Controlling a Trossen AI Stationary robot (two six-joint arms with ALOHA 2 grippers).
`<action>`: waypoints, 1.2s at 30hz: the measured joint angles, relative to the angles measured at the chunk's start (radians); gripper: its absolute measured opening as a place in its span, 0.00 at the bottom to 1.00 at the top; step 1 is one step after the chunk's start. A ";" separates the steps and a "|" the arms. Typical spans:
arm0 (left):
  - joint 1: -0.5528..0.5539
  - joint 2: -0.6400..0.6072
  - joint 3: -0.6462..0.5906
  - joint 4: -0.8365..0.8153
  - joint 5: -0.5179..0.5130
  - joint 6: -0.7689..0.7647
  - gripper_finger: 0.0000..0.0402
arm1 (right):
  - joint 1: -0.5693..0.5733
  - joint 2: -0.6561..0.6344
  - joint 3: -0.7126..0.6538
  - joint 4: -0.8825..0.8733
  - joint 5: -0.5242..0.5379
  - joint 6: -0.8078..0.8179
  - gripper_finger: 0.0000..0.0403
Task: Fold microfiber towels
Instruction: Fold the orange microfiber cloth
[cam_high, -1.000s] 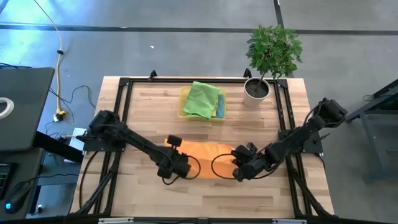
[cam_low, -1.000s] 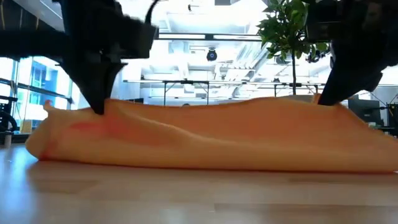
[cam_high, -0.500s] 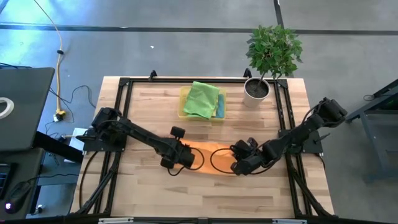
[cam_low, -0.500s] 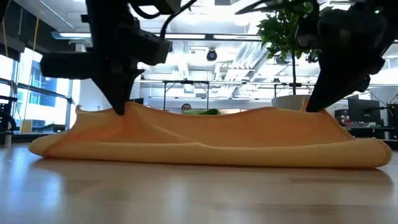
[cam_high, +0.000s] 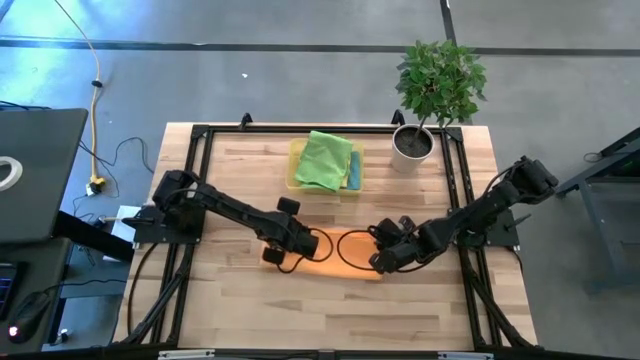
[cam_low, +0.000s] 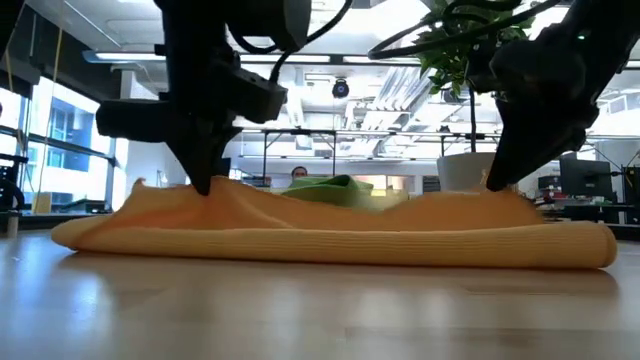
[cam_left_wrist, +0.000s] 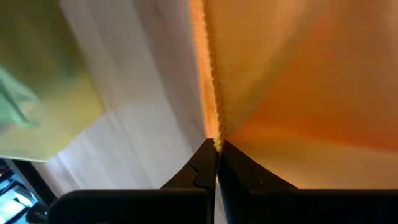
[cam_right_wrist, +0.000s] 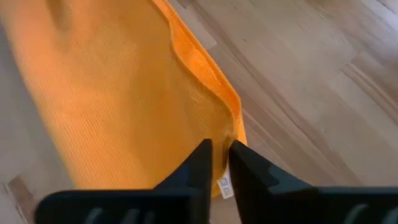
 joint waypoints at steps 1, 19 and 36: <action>0.002 0.001 0.000 0.007 -0.005 -0.003 0.00 | 0.000 0.000 0.000 -0.005 -0.001 0.000 0.12; 0.008 0.008 0.000 0.013 -0.010 0.072 0.00 | 0.039 0.062 0.002 0.084 -0.050 0.091 0.32; 0.027 0.008 0.000 -0.036 -0.150 0.136 0.28 | 0.032 0.206 0.004 0.172 -0.127 0.164 0.27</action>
